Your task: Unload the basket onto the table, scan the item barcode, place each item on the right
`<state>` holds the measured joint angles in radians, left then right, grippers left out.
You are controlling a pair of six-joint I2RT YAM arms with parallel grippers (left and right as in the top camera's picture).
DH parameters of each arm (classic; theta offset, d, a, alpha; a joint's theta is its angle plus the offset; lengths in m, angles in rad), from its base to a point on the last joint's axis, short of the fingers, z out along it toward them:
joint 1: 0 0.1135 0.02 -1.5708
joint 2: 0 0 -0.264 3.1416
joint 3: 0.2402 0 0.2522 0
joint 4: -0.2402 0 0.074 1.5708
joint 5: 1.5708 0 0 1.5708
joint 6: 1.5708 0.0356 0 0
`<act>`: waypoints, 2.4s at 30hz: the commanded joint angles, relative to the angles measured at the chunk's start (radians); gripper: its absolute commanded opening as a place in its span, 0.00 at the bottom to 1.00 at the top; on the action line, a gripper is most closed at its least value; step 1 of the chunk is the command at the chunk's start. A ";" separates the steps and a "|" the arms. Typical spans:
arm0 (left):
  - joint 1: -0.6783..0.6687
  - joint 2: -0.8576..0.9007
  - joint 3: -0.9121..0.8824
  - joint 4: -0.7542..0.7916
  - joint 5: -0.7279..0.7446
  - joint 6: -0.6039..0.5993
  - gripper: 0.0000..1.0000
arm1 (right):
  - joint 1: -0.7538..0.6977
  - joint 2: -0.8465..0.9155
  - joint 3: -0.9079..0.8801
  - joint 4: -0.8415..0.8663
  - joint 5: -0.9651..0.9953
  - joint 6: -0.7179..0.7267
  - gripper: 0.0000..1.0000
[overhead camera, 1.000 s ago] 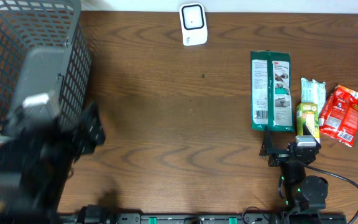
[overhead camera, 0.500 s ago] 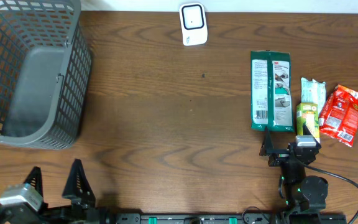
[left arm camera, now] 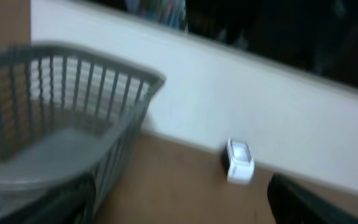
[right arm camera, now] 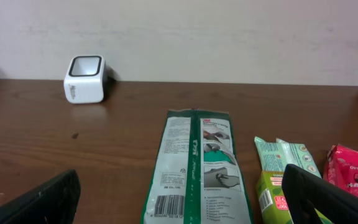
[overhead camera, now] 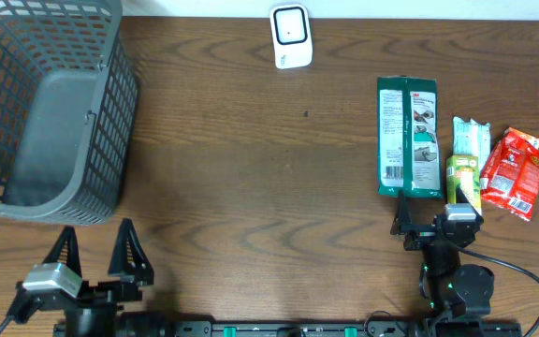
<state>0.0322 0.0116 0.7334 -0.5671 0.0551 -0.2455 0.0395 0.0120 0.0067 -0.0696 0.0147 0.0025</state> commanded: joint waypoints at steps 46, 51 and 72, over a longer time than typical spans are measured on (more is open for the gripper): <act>0.007 -0.010 -0.729 0.636 0.065 -0.028 0.89 | -0.012 -0.006 -0.002 -0.003 0.002 -0.007 0.99; -0.002 -0.010 -0.729 0.545 0.069 0.043 0.89 | -0.012 -0.006 -0.002 -0.003 0.002 -0.007 0.99; -0.014 -0.010 -0.729 0.508 0.079 0.200 0.89 | -0.012 -0.006 -0.002 -0.003 0.002 -0.007 0.99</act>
<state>0.0223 0.0101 0.0109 -0.0124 0.1051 -0.0692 0.0395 0.0116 0.0067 -0.0696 0.0147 0.0029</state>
